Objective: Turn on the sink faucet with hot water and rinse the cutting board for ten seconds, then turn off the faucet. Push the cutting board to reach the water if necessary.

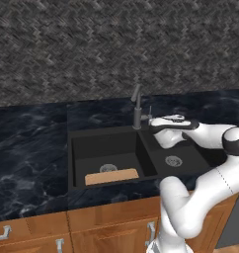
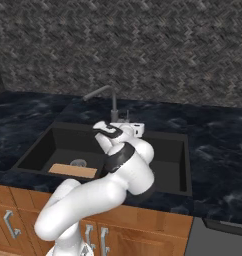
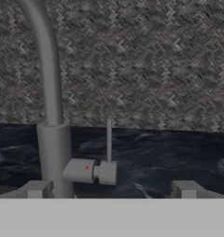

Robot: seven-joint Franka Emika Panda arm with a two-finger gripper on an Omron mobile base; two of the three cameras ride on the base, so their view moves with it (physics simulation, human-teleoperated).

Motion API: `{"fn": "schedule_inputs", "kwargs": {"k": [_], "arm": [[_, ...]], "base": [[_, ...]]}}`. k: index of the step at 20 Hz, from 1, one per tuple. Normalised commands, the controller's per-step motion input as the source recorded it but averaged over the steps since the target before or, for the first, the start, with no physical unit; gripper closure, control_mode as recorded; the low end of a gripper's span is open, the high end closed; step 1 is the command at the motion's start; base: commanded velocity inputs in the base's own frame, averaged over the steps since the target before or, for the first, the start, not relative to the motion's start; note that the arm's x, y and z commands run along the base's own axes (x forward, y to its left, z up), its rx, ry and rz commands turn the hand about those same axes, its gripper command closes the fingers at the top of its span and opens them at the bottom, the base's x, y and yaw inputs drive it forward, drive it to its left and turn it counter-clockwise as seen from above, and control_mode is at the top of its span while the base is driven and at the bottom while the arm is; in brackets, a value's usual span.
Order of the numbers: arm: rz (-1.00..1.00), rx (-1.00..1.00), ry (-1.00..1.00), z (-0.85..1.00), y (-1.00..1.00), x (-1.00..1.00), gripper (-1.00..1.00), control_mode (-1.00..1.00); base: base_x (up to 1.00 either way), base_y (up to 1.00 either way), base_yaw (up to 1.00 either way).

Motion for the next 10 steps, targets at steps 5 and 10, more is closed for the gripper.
{"fn": "schedule_inputs", "kwargs": {"k": [5, 10], "arm": [[0.0, 0.0, 0.0, 0.0, 0.0, 0.17, -1.0, -1.0], [0.0, 0.0, 0.0, 0.0, 0.0, 0.11, -1.0, -1.0]], "base": [[0.0, 0.0, 0.0], [0.0, 0.0, 0.0]]}}
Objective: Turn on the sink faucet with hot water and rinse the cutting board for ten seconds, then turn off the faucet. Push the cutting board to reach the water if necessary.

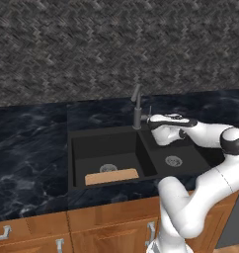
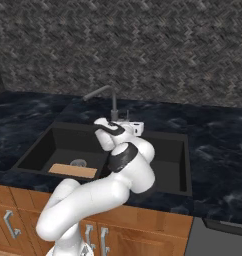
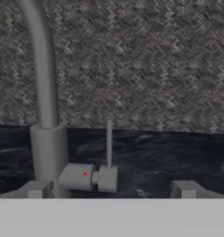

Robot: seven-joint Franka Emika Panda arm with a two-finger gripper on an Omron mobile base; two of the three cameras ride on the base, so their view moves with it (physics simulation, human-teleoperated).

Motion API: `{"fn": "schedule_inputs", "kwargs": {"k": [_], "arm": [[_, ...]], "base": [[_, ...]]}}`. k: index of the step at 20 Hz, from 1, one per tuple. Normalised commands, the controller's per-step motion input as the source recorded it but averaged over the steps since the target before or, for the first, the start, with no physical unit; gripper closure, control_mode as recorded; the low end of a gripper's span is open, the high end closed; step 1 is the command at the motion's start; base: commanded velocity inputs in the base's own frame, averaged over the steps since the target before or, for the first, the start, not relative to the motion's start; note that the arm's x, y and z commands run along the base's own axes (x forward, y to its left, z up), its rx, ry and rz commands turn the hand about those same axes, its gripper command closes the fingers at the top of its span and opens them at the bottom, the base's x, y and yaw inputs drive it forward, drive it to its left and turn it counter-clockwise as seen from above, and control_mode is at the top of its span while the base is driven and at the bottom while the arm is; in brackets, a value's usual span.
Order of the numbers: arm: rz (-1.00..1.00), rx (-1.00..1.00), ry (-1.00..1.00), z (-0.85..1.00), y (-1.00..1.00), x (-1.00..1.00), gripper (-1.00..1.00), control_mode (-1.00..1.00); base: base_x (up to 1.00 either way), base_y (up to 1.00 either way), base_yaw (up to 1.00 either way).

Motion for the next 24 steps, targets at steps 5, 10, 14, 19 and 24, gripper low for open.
{"fn": "schedule_inputs", "kwargs": {"k": [5, 10, 14, 19, 24], "arm": [[0.0, 0.0, 0.0, 0.0, 0.0, 0.07, -1.0, -1.0], [0.0, 0.0, 0.0, 0.0, 0.0, 0.12, -1.0, -1.0], [0.0, 0.0, 0.0, 0.0, 0.0, 0.15, -1.0, -1.0], [0.0, 0.0, 0.0, 0.0, 0.0, 0.18, -1.0, -1.0], [0.0, 0.0, 0.0, 0.0, 0.0, 0.18, -1.0, -1.0]], "base": [[0.0, 0.0, 0.0], [0.0, 0.0, 0.0], [0.0, 0.0, 0.0], [0.0, 0.0, 0.0], [0.0, 0.0, 0.0]]}}
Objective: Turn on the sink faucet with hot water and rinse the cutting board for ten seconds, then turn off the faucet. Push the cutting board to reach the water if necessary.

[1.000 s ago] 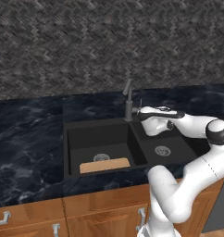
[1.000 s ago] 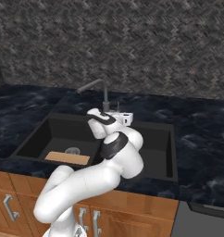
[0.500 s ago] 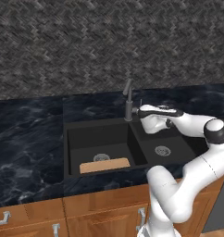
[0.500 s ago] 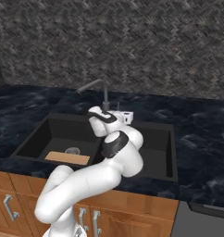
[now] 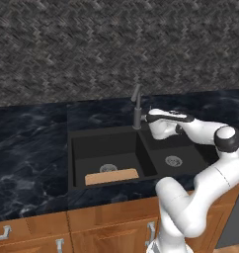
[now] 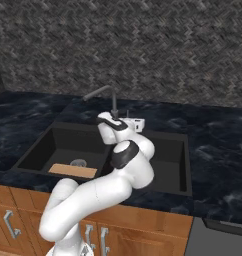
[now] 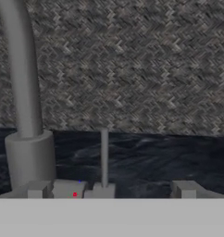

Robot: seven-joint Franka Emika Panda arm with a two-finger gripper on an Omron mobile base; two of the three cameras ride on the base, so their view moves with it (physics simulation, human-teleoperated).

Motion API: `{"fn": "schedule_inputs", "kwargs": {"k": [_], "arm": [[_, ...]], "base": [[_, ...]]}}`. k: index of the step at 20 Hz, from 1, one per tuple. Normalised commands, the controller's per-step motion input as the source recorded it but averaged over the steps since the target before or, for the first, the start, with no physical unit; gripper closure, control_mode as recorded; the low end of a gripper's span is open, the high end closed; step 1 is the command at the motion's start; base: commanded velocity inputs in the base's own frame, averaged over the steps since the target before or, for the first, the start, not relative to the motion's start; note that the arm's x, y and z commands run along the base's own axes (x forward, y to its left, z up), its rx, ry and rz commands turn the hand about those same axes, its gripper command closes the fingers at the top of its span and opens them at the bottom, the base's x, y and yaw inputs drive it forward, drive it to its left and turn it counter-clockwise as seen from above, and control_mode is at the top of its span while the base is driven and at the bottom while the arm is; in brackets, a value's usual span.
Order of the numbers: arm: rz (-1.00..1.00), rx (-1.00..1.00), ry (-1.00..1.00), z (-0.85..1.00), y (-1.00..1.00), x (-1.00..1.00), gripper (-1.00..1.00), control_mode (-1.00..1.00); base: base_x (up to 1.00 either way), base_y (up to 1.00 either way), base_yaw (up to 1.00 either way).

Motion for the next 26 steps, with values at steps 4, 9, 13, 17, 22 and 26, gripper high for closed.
{"fn": "schedule_inputs", "kwargs": {"k": [4, 9, 13, 17, 22, 26], "arm": [[0.0, 0.0, 0.0, 0.0, 0.0, 0.17, -1.0, -1.0], [0.0, 0.0, 0.0, 0.0, 0.0, 0.12, -1.0, -1.0], [0.0, 0.0, 0.0, -0.03, 0.0, 0.17, -1.0, -1.0], [0.0, 0.0, 0.0, -0.06, 0.0, 0.22, -1.0, -1.0], [0.0, 0.0, 0.0, -0.05, 0.0, 0.2, -1.0, -1.0], [0.0, 0.0, 0.0, -0.09, 0.0, 0.09, -1.0, -1.0]], "base": [[0.0, 0.0, 0.0], [0.0, 0.0, 0.0], [0.0, 0.0, 0.0], [0.0, 0.0, 0.0], [0.0, 0.0, 0.0], [0.0, 0.0, 0.0]]}}
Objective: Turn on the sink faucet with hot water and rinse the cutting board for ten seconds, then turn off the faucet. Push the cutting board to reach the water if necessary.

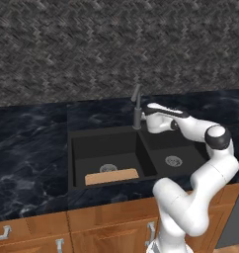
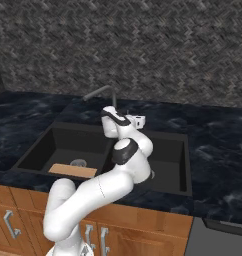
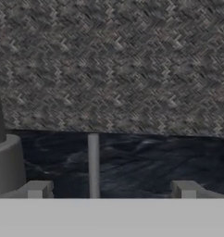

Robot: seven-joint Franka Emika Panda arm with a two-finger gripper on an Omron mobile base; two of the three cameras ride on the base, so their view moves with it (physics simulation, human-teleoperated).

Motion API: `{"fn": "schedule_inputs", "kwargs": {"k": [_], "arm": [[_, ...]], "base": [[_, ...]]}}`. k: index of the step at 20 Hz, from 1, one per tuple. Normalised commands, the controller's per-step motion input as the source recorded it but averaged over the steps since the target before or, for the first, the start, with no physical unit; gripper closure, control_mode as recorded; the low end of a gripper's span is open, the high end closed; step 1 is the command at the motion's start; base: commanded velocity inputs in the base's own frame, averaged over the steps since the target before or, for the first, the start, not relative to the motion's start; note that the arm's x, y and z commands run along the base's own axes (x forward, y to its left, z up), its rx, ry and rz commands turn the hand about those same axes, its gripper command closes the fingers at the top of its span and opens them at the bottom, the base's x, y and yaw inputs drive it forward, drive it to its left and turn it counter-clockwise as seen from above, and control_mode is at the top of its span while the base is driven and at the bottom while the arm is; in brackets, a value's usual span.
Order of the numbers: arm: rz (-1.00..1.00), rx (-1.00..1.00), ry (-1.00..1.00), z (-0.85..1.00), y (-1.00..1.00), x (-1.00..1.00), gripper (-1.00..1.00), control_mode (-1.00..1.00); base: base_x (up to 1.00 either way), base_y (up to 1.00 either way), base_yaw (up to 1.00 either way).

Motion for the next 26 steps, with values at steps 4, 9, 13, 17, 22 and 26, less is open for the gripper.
{"fn": "schedule_inputs", "kwargs": {"k": [4, 9, 13, 17, 22, 26], "arm": [[0.0, 0.0, 0.0, -0.11, 0.02, 0.07, -1.0, -1.0], [0.0, 0.0, 0.0, -0.06, 0.03, 0.1, -1.0, -1.0], [0.0, 0.0, 0.0, -0.01, 0.02, 0.11, -1.0, -1.0], [0.0, 0.0, 0.0, 0.0, 0.05, 0.11, -1.0, -1.0], [0.0, 0.0, 0.0, 0.0, 0.1, 0.06, -1.0, -1.0], [0.0, 0.0, 0.0, 0.0, 0.06, 0.0, -1.0, -1.0]], "base": [[0.0, 0.0, 0.0], [0.0, 0.0, 0.0], [0.0, 0.0, 0.0], [0.0, 0.0, 0.0], [0.0, 0.0, 0.0], [0.0, 0.0, 0.0]]}}
